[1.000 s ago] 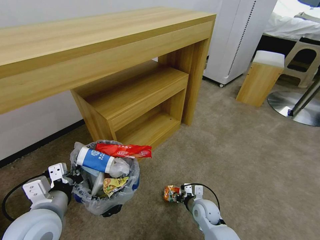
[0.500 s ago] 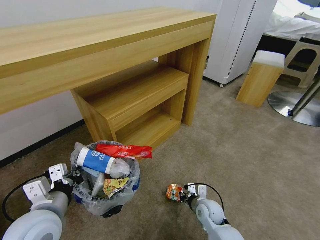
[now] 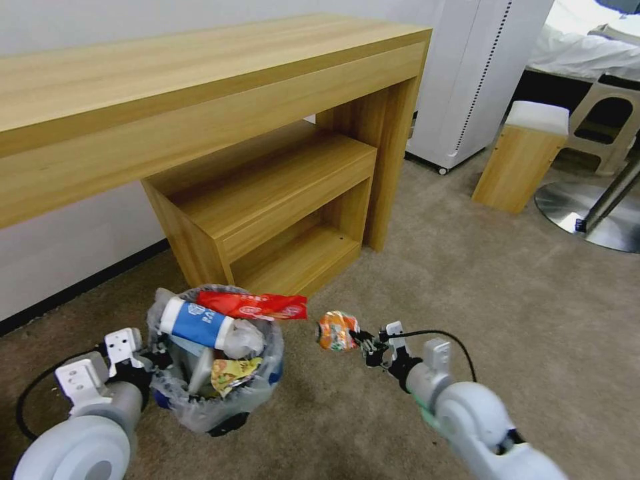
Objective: Pick up the trash bin and place the garbage on the floor into it.
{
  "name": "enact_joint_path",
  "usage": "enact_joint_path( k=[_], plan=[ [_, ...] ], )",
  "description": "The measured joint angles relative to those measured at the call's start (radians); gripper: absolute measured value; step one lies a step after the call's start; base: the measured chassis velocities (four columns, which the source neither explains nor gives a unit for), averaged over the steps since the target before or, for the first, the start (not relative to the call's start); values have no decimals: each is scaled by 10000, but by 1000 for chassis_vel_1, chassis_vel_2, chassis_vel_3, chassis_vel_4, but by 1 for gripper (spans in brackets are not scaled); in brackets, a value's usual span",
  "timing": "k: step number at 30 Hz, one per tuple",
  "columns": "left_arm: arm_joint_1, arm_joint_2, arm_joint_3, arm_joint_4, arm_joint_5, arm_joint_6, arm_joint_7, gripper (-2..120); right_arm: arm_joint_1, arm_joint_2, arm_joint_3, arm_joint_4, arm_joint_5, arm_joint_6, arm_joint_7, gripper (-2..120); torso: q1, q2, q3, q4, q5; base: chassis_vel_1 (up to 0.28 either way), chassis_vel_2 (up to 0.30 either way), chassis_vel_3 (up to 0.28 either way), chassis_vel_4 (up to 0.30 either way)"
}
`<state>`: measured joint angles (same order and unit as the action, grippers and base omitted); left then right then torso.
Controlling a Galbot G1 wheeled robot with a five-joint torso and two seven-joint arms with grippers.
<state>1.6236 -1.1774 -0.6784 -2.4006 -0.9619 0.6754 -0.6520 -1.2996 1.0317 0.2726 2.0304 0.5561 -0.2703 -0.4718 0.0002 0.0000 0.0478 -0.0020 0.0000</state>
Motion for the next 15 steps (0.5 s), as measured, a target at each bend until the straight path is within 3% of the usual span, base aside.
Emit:
enact_joint_path(
  k=[1, 2, 3, 6, 10, 15],
  plan=[
    [0, 0, 0, 0, 0, 0, 0, 1, 0, 0, 0, 0, 0, 0, 0, 7, 0, 0, 0, 0, 0, 0, 0, 0, 0],
    [-20, -17, 121, 0, -5, 11, -42, 1, 115, -128, 30, -68, -3, 604, -1249, 7, 0, 0, -1, 0, 2, 0, 0, 0, 0],
    [-20, -17, 121, 0, -5, 11, -42, 1, 115, -128, 30, -68, -3, 604, -1249, 7, 0, 0, -1, 0, 2, 0, 0, 0, 0],
    [-21, -42, 343, 26, -1, 41, -74, 1, 507, -189, 34, -517, 171, 1595, -3909, 7, 0, 0, 0, 1, 1, 0, 0, 0, 0],
    [-37, -45, 351, 56, 8, 49, -80, 1, 764, -91, -43, -832, 184, 1748, -4933, 7, 0, 0, 0, 1, 1, 0, 0, 0, 0],
    [-62, -73, 362, 66, 11, 57, -81, 1, 946, -35, -160, -1065, 182, 1748, -4988, 7, 0, 0, 0, 0, 1, 0, 0, 0, 0]
  ],
)
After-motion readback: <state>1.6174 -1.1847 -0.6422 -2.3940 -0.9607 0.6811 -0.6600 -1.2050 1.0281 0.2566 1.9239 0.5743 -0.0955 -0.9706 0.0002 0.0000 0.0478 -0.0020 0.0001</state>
